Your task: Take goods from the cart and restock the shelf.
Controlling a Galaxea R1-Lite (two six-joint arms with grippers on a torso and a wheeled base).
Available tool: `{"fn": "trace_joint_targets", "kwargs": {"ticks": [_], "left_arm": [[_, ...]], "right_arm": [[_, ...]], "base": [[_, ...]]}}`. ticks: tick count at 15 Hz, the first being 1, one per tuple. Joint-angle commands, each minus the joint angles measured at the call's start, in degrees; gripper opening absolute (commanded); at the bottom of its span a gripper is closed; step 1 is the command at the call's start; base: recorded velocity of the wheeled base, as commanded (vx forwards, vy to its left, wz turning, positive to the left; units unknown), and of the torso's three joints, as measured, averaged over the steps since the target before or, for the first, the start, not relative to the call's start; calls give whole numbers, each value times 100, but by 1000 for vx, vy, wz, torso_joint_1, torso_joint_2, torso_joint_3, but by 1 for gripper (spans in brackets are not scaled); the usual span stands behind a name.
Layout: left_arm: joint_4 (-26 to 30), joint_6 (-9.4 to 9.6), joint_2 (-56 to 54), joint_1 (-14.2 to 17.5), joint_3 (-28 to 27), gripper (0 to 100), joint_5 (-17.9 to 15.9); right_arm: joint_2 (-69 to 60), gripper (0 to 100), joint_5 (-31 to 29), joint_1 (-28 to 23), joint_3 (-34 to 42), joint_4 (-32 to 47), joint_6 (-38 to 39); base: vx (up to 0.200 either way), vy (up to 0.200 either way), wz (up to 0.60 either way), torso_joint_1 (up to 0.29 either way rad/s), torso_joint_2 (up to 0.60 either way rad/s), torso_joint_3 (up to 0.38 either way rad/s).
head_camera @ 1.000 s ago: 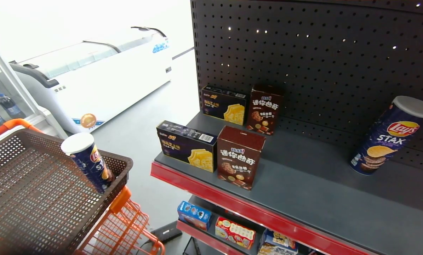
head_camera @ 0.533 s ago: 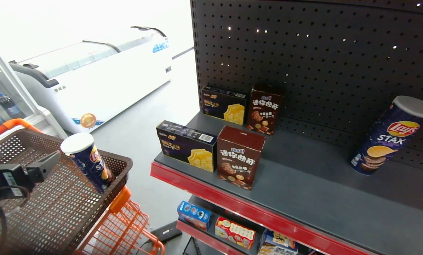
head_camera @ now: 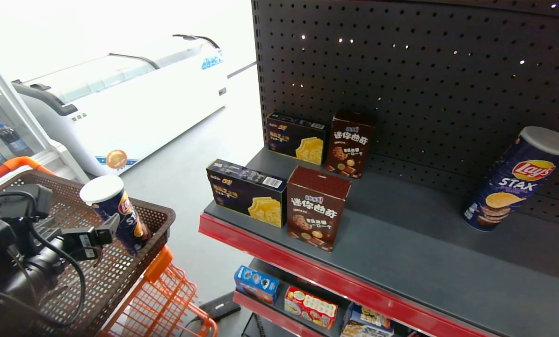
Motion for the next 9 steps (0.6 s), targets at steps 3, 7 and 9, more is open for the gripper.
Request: {"fn": "trace_joint_targets", "kwargs": {"ticks": [3, 7, 9], "left_arm": [[-795, -148, 1555, -48, -641, 100, 89], [-1120, -157, 2249, -22, -1063, 100, 89], [-1129, -157, 2487, -13, -1327, 100, 89]], "right_arm": [[1, 100, 1, 0, 1, 0, -1], [1, 100, 1, 0, 1, 0, -1], [1, 100, 10, 0, 1, 0, -1]], "base": [[0, 0, 0, 0, 0, 0], [0, 0, 0, 0, 0, 0], [0, 0, 0, 0, 0, 0]]}}
